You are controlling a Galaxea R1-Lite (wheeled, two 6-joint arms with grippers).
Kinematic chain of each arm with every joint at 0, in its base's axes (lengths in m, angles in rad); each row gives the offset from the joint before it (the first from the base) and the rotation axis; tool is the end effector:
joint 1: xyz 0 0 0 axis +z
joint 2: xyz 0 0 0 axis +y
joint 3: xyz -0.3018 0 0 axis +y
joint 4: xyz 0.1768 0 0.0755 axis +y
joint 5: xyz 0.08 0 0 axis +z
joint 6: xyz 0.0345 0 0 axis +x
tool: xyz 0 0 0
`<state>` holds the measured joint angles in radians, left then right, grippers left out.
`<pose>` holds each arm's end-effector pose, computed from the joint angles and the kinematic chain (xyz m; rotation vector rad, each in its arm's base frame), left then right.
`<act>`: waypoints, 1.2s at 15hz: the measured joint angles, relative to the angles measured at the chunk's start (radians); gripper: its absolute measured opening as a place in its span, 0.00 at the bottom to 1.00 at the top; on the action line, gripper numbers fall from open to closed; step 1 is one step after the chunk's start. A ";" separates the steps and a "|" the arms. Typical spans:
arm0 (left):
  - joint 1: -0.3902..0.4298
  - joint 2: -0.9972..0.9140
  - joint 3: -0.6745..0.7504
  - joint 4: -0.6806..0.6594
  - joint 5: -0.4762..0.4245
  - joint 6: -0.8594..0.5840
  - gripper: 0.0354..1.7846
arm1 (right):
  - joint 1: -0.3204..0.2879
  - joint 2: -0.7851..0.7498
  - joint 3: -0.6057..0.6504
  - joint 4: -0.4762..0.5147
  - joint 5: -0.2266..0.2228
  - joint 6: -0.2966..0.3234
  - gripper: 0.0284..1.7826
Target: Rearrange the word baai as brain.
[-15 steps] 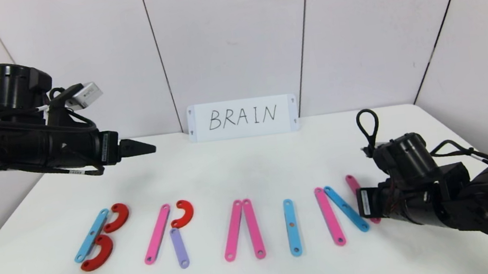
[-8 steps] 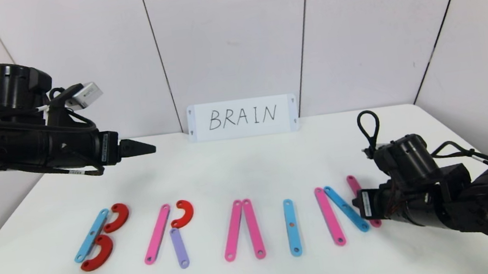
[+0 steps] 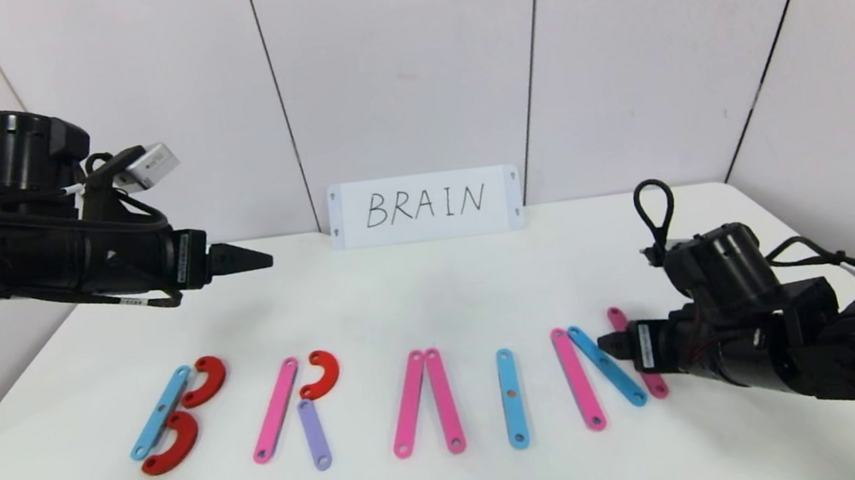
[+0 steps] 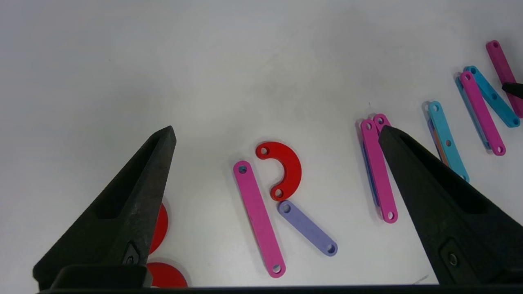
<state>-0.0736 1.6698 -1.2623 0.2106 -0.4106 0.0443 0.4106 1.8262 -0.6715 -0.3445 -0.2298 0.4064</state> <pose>0.3112 -0.0368 0.2349 -0.0626 0.6045 -0.4819 0.2737 0.1106 0.0785 0.1298 0.7870 0.0119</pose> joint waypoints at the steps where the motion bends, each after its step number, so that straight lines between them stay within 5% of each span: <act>1: 0.000 -0.001 0.000 0.000 0.000 0.000 0.97 | -0.001 -0.009 -0.006 0.000 0.004 -0.006 0.97; 7: 0.000 -0.034 0.012 0.004 0.002 0.000 0.97 | -0.005 -0.096 -0.047 0.018 0.044 -0.119 0.97; 11: 0.000 -0.091 0.062 0.005 0.010 -0.001 0.97 | -0.027 -0.188 -0.047 0.020 0.140 -0.217 0.97; 14: 0.002 -0.169 0.141 0.007 0.018 0.000 0.97 | -0.035 -0.286 -0.037 0.040 0.163 -0.235 0.97; 18: 0.004 -0.324 0.272 0.008 0.051 0.001 0.97 | -0.033 -0.476 -0.021 0.191 0.167 -0.235 0.97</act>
<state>-0.0691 1.3460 -0.9904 0.2183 -0.3594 0.0455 0.3777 1.3504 -0.6928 -0.1534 -0.0623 0.1713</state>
